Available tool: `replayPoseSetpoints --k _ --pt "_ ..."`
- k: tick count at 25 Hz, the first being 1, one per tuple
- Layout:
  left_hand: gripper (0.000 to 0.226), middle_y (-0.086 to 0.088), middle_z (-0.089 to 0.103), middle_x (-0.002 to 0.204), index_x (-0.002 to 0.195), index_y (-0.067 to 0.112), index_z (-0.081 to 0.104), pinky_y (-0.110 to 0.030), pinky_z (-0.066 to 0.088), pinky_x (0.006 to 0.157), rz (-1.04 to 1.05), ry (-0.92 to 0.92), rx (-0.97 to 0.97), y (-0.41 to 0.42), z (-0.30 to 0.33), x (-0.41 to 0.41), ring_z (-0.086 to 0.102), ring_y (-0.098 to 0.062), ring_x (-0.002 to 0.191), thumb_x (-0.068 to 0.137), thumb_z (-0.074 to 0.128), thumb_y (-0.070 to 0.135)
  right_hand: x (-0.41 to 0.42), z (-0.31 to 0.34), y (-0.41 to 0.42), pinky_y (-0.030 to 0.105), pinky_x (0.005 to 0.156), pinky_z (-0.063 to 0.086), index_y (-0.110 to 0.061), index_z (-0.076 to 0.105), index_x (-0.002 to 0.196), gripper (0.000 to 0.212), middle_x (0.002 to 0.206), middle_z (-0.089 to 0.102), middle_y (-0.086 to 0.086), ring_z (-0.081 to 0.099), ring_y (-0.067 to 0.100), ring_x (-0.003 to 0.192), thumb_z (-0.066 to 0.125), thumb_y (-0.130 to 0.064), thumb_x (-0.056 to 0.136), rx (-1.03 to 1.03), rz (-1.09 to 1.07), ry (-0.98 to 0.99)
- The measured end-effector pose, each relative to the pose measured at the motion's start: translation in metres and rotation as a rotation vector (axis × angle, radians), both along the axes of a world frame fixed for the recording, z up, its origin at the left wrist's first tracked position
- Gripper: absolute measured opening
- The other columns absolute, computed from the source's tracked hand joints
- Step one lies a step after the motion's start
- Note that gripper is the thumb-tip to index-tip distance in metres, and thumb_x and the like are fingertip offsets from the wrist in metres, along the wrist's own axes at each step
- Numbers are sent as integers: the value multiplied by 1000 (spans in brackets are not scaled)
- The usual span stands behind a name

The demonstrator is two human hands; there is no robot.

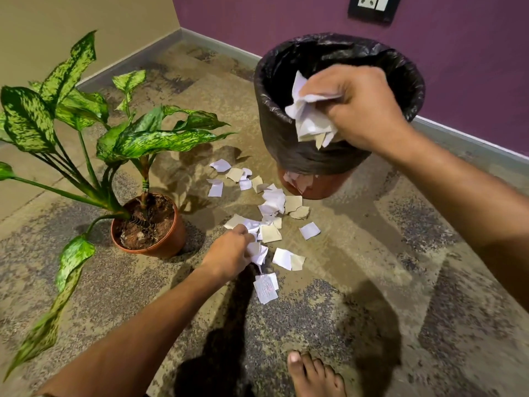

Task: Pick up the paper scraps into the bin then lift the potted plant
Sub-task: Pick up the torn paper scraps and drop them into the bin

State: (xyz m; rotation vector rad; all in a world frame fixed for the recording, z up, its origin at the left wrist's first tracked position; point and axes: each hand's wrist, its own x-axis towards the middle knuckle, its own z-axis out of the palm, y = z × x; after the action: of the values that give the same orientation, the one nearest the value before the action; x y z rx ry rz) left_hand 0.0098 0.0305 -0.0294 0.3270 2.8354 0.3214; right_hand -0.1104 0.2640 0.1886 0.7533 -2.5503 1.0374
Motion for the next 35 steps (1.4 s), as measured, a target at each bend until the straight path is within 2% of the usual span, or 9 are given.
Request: replayPoseSetpoints --k 3,8,12,14,18,24,29,32,35 --pt "38 -3 51 125 122 17 59 -34 49 83 -77 45 -33 8 13 -2 57 -26 106 84 63 17 -21 9 8 21 86 51 -25 77 96 34 99 71 -10 65 3 96 58 -1 80 -64 -116 2" --pt "42 -5 45 136 128 17 53 -39 52 88 -201 179 48 39 53 0 50 -26 117 88 64 24 -43 -1 10 36 76 54 -21 74 79 24 81 72 -4 66 12 80 52 -14 84 35 -210 -117" --pt "38 -9 51 131 121 10 59 -43 54 82 -218 325 218 56 92 0 55 -29 112 85 68 20 -54 -7 14 35 83 56 -17 73 86 22 78 74 -3 69 7 80 51 -20 88 27 -263 -212" --pt "35 -12 57 125 113 7 65 -41 56 77 -178 454 352 64 113 -4 60 -30 105 80 74 16 -54 -9 18 29 83 57 -23 73 93 25 86 75 -4 70 2 79 52 -12 84 -23 -274 -261" --pt "32 -11 60 118 107 6 68 -37 54 80 -109 643 565 84 161 -23 62 -27 101 76 75 15 -52 -13 27 25 86 47 -26 61 126 54 123 63 -1 60 13 101 54 -5 77 48 -357 -234" --pt "33 -2 56 122 114 17 65 -31 49 84 47 725 421 108 217 -90 57 -18 104 83 69 26 -45 -9 40 25 93 48 -23 64 123 47 119 65 -5 59 6 100 51 -4 82 -61 -401 -153" --pt "73 -2 32 152 142 18 39 -38 41 104 49 533 286 115 211 -117 38 -30 133 79 74 26 -33 -2 36 22 94 50 -23 68 114 39 108 67 -13 61 0 102 49 -7 84 -198 -422 -31" --pt "65 -7 34 152 141 11 42 -42 34 112 -56 605 364 111 186 -92 33 -32 137 82 69 17 -22 0 22 17 90 49 -16 69 113 38 109 68 -6 62 5 100 47 -5 84 -215 -364 70" --pt "54 -17 40 148 134 1 49 -45 28 116 -138 644 438 99 147 -59 30 -39 139 83 64 9 -6 -8 -7 25 85 52 -6 70 103 31 100 69 3 64 11 93 46 0 84 -246 -224 199"
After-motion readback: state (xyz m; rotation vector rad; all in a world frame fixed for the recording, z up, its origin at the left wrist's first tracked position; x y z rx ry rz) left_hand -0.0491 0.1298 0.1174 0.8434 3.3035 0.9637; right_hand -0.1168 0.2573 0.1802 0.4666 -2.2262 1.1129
